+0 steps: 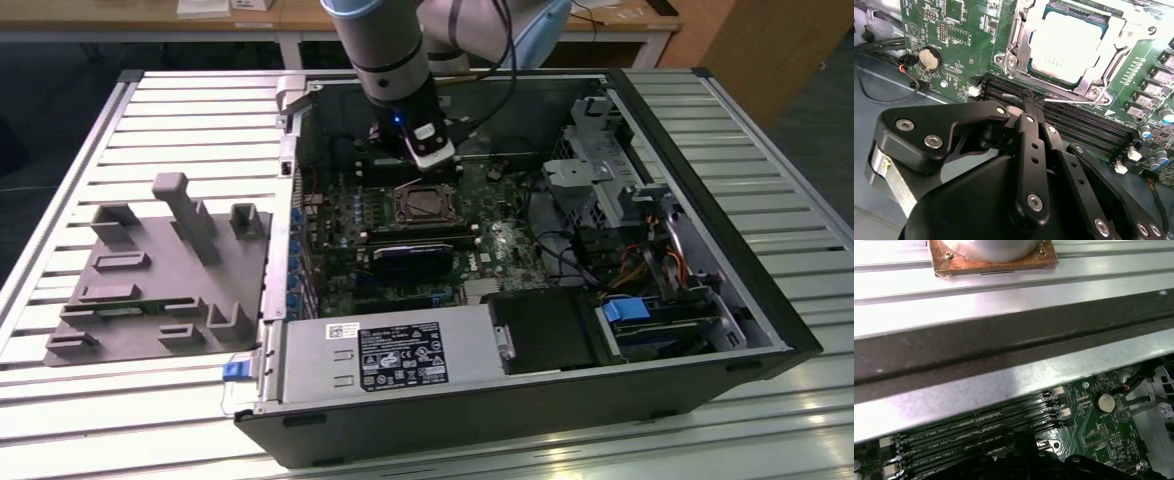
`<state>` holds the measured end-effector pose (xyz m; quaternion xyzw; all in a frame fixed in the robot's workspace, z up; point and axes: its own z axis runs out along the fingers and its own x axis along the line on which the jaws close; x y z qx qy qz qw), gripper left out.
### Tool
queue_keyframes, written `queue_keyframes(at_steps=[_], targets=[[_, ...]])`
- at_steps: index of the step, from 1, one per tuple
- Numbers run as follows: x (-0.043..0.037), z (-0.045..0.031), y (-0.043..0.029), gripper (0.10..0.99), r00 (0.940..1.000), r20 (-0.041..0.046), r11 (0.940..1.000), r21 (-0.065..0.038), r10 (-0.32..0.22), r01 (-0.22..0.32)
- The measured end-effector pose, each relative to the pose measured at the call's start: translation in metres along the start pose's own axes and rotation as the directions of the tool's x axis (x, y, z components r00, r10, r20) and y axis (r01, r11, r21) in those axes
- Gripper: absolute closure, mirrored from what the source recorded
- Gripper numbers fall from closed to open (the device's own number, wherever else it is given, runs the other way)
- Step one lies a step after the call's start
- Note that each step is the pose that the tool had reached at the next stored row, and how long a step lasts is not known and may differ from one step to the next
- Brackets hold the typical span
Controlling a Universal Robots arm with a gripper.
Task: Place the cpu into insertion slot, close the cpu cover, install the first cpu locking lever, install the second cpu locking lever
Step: 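Install the first cpu locking lever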
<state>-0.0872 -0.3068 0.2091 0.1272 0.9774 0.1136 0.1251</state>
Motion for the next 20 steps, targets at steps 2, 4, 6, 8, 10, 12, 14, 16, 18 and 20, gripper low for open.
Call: queue_keyframes(at_steps=[2, 4, 6, 8, 10, 12, 14, 16, 18, 20], targets=[[0.0005, 0.0005, 0.0011, 0.98, 1.0, 0.002, 1.0, 0.004, 0.004, -0.004], [0.001, 0.0009, 0.0021, 0.98, 1.0, 0.0041, 0.9999, 0.008, 0.007, -0.007], [0.0015, 0.0013, 0.0031, 0.98, 0.9999, 0.0062, 0.9999, 0.012, 0.011, -0.011], [0.002, 0.0016, 0.004, 0.98, 0.9999, 0.0081, 0.9998, 0.014, 0.015, -0.015], [0.0024, 0.002, 0.0045, 0.98, 0.9998, 0.0099, 0.9997, 0.017, 0.019, -0.019], [0.0027, 0.0025, 0.0046, 0.98, 0.9996, 0.0124, 0.9995, 0.02, 0.024, -0.024], [0.003, 0.0031, 0.0046, 0.98, 0.9995, 0.0147, 0.9993, 0.023, 0.029, -0.03], [0.0033, 0.004, 0.0045, 0.98, 0.9992, 0.017, 0.999, 0.025, 0.035, -0.036], [0.0036, 0.0048, 0.0043, 0.98, 0.999, 0.0194, 0.9987, 0.028, 0.041, -0.041], [0.0039, 0.0056, 0.0043, 0.98, 0.9987, 0.0217, 0.9984, 0.031, 0.046, -0.047]])
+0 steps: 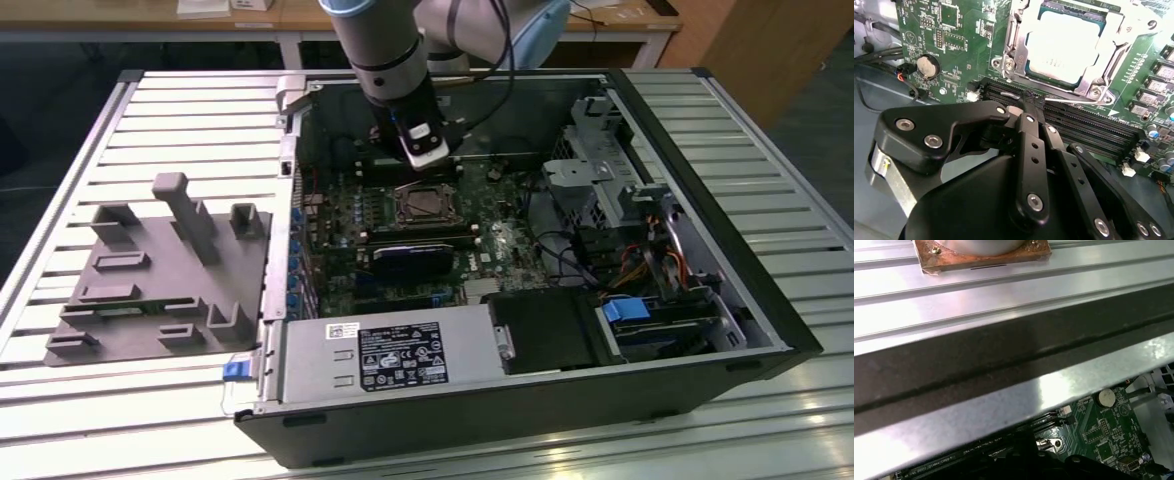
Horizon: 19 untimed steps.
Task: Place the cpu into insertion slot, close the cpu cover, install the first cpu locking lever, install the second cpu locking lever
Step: 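Install the first cpu locking lever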
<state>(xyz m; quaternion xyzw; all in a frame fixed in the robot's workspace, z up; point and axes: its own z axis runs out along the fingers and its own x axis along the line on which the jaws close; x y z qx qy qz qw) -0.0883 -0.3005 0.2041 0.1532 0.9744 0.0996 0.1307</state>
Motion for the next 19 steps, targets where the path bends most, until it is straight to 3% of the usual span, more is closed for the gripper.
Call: queue_keyframes(at_steps=[12, 19], targets=[[0.0021, 0.0025, 0.0035, 0.98, 0.9995, 0.0098, 0.9995, 0.012, 0.03, -0.03], [0.0029, 0.0049, 0.0034, 0.98, 0.9989, 0.0176, 0.9987, 0.025, 0.044, -0.045]])
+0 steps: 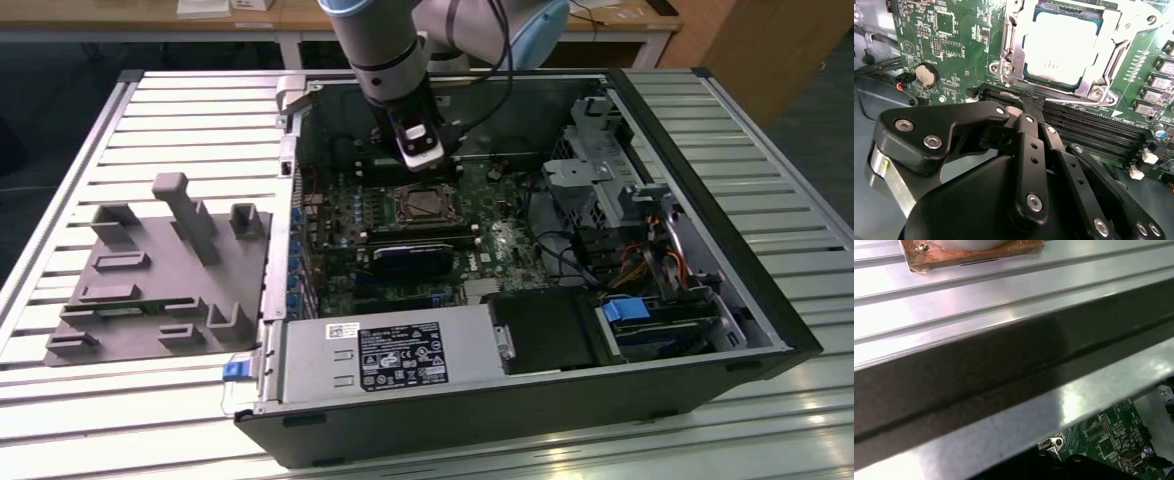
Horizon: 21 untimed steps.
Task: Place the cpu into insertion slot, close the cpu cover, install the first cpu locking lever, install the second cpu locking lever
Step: 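Install the first cpu locking lever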
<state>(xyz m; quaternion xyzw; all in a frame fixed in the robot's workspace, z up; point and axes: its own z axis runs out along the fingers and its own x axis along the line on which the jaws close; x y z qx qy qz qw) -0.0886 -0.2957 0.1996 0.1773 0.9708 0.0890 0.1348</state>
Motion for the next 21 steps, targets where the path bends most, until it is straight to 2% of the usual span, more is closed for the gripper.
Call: queue_keyframes(at_steps=[10, 21], targets=[[0.001, 0.0043, -0.001, 0.98, 0.9998, 0.0129, 0.9996, 0.021, 0.016, -0.016], [0.0019, 0.008, -0.0017, 0.98, 0.9993, 0.0217, 0.9989, 0.037, 0.029, -0.03]])
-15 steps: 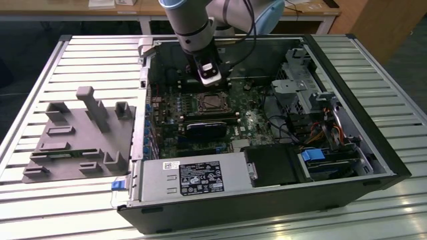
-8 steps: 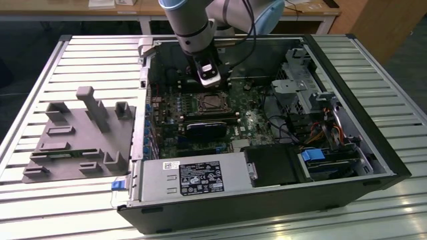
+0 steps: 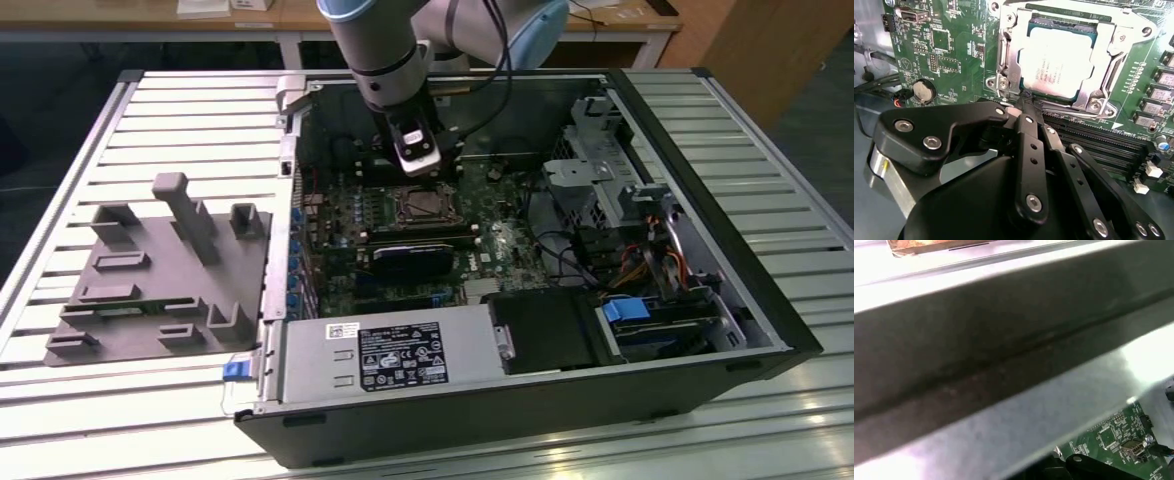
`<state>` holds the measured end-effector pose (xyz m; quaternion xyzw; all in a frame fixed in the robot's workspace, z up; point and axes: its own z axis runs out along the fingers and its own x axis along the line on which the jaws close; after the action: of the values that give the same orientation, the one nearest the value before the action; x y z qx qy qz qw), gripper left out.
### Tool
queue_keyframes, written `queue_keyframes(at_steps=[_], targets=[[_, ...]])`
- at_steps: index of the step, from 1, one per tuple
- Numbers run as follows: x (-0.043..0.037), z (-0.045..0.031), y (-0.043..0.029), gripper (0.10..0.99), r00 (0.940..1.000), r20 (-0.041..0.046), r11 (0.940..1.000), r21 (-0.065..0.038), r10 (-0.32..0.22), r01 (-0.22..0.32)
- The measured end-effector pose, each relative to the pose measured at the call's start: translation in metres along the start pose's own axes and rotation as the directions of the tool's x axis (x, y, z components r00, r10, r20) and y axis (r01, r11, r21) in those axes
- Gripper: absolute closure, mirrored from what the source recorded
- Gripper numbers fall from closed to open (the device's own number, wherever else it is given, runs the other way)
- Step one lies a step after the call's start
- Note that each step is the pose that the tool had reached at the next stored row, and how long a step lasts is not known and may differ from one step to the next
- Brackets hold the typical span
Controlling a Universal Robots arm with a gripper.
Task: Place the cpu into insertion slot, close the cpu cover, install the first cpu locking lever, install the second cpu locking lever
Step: 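Install the first cpu locking lever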
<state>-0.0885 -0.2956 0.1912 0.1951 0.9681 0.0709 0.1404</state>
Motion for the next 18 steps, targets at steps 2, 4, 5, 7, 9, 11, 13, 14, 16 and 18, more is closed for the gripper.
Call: queue_keyframes(at_steps=[2, 4, 5, 7, 9, 11, 13, 14, 16, 18], targets=[[0.0, 0.0, -0.0001, 0.98, 1.0, 0.0002, 1.0, 0.001, 0.0, 0.0], [0.0, 0.0, -0.0001, 0.98, 1.0, 0.0003, 1.0, 0.001, 0.0, 0.0], [0.0, 0.0, 0.0, 0.98, 1.0, 0.0003, 1.0, 0.001, 0.0, 0.0], [0.0, 0.0, 0.0, 0.98, 1.0, 0.0004, 1.0, 0.001, 0.0, 0.0], [-0.0002, -0.0008, 0.0002, 0.98, 1.0, 0.0006, 1.0, 0.001, 0.0, 0.0], [-0.0007, -0.0029, 0.0006, 0.98, 1.0, 0.0004, 1.0, 0.001, 0.0, 0.0], [-0.0013, -0.0053, 0.0011, 0.98, 1.0, 0.0003, 1.0, 0.001, 0.0, 0.0], [-0.0017, -0.0066, 0.0013, 0.98, 1.0, 0.0003, 1.0, 0.001, 0.0, 0.0], [-0.0023, -0.0091, 0.0018, 0.98, 1.0, 0.0004, 1.0, 0.0, 0.0, 0.0], [-0.003, -0.0116, 0.0023, 0.98, 1.0, 0.0001, 1.0, 0.0, 0.001, -0.001]])
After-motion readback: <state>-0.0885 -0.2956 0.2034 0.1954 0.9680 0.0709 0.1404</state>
